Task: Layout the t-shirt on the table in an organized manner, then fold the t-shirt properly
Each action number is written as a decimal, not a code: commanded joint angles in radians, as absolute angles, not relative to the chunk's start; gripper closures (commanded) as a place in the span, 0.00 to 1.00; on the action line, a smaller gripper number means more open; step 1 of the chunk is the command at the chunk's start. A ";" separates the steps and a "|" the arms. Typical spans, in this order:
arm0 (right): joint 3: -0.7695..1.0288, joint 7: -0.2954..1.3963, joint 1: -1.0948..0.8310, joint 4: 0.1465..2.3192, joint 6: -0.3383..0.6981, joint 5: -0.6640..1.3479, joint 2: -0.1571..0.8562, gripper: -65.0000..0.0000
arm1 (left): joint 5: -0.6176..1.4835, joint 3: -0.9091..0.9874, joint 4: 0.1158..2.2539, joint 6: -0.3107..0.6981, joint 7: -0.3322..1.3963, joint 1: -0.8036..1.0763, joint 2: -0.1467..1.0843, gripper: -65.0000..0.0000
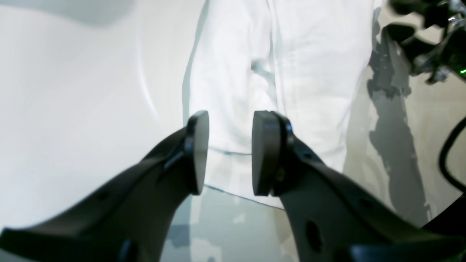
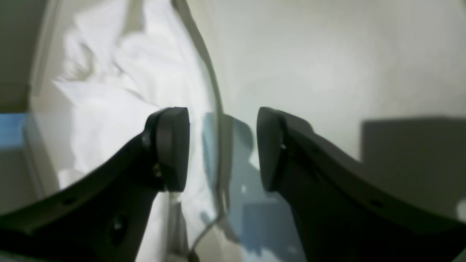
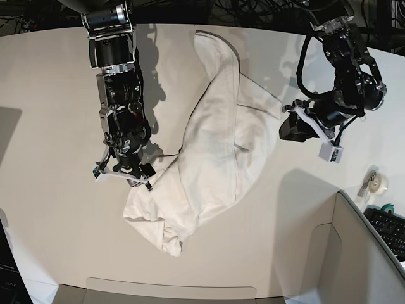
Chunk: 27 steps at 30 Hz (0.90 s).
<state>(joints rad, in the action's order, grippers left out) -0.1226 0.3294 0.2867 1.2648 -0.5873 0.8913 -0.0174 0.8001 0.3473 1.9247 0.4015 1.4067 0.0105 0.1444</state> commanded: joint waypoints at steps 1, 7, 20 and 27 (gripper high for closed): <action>-0.122 0.334 0.320 1.250 -0.591 0.897 -0.036 0.54 | 0.819 0.354 1.943 0.404 1.395 -0.002 0.153 0.69; -0.130 0.332 0.366 1.124 -0.585 0.895 -0.071 0.54 | 0.819 0.354 1.943 0.404 1.395 -0.002 0.154 0.69; -0.122 0.332 0.358 1.078 -0.475 0.897 -0.084 0.85 | 0.819 0.355 1.943 0.404 1.394 -0.002 0.166 0.69; -0.131 0.364 0.348 1.122 -0.475 0.895 -0.076 1.00 | 0.819 0.355 1.943 0.404 1.394 -0.002 0.166 0.69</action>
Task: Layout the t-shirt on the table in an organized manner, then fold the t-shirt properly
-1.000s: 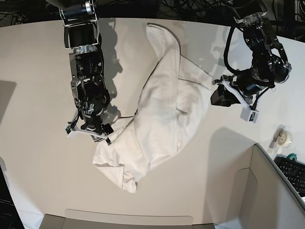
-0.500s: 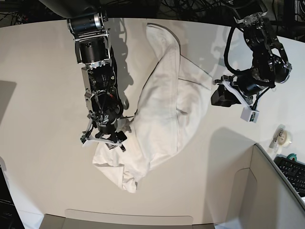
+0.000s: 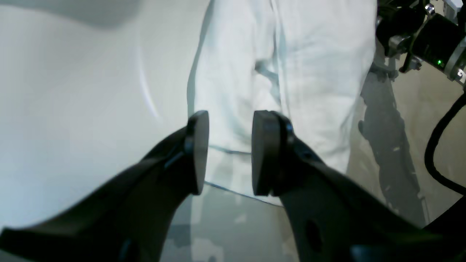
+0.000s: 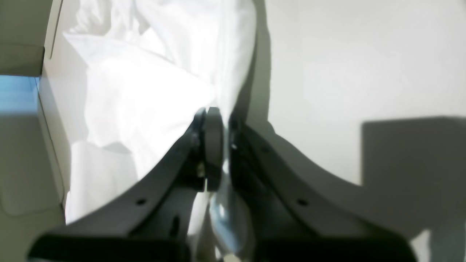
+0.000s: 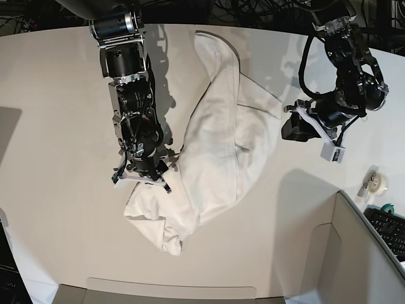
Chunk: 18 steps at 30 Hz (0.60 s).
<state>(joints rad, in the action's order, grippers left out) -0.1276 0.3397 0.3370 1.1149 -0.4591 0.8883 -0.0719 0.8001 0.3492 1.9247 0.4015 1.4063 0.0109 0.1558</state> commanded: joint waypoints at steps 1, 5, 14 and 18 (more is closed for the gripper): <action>-0.131 0.380 0.343 1.155 -0.475 0.894 -0.074 1.00 | 0.819 0.355 1.943 0.404 1.394 -0.002 0.166 0.69; -0.133 0.441 0.341 1.320 -0.475 0.892 -0.042 1.00 | 0.819 0.355 1.943 0.406 1.395 -0.002 0.166 0.69; -0.133 0.570 0.349 1.639 -0.475 0.891 0.061 1.00 | 0.881 0.344 2.041 0.407 1.396 0.050 0.203 0.69; -0.133 0.627 0.378 1.718 -0.453 0.892 0.077 1.00 | 1.007 0.332 2.041 0.407 1.396 0.064 0.251 0.69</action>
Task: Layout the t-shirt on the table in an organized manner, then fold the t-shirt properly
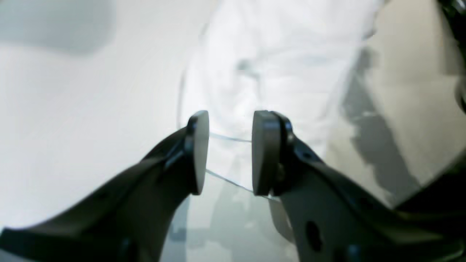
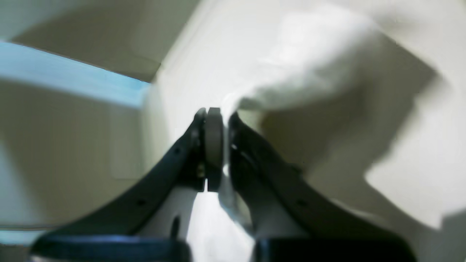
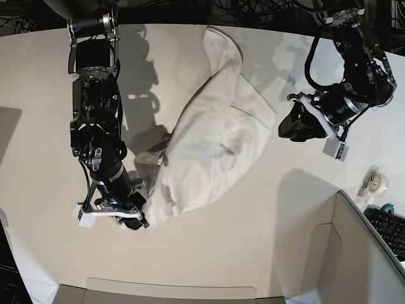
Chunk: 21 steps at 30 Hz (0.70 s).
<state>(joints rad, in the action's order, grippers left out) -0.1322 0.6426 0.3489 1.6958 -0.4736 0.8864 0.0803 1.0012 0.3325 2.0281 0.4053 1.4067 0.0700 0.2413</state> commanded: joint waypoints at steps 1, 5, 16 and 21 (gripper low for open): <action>-0.133 0.651 0.383 1.728 -0.420 0.895 0.076 1.00 | 1.032 0.318 2.043 0.407 1.396 0.074 0.262 0.69; -0.133 0.694 0.417 1.768 -0.288 0.897 0.068 1.00 | 1.141 0.236 2.045 0.407 1.396 0.099 0.311 0.69; -0.134 0.694 0.406 1.761 -0.282 0.892 0.068 1.00 | 1.374 -0.005 2.066 0.475 1.396 0.119 0.366 0.69; -0.136 0.733 0.374 1.762 -0.282 0.892 0.074 1.00 | 1.366 -0.047 2.064 0.545 1.392 0.107 0.334 0.69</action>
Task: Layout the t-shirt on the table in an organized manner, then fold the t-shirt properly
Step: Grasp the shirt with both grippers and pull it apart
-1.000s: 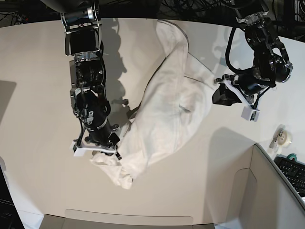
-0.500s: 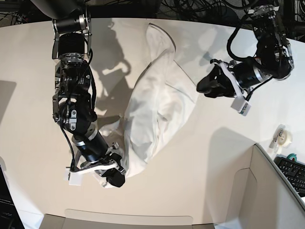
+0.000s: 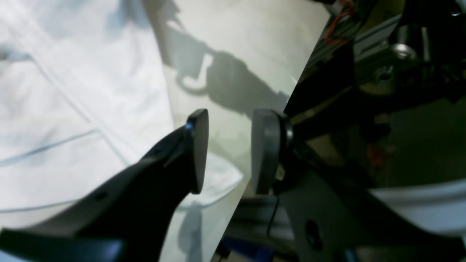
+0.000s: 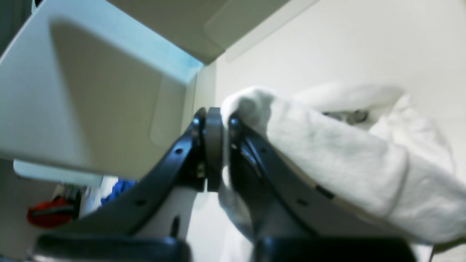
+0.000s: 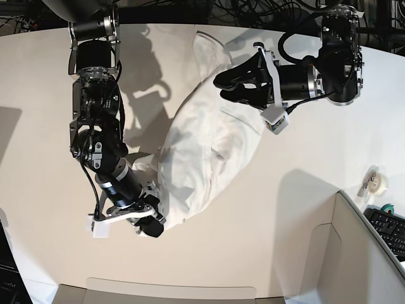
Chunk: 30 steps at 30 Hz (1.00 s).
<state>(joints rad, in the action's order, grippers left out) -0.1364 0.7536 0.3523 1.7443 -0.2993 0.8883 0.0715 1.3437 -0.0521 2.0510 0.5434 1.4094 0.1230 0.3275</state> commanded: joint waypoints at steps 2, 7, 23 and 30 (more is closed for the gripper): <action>-0.136 0.760 0.354 1.762 -0.282 0.891 0.073 1.00 | 1.342 -0.047 2.061 0.545 1.389 0.079 0.325 0.69; -0.208 0.769 0.295 1.762 -0.282 0.819 0.071 1.00 | 1.136 -0.104 2.063 0.486 1.322 0.070 0.320 0.69; -0.374 0.768 0.232 1.828 -0.282 0.657 0.042 1.00 | 0.740 -0.412 1.962 0.239 1.107 0.074 0.320 0.69; -0.372 0.768 0.186 1.903 -0.282 0.657 0.108 1.00 | 0.740 -0.401 1.817 0.234 1.049 0.071 0.325 0.69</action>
<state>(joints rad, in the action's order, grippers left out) -0.3756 0.7898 0.1711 1.8820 -0.2939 0.6533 0.1112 0.7246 -0.4095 1.7981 0.2279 1.0664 0.0856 0.3168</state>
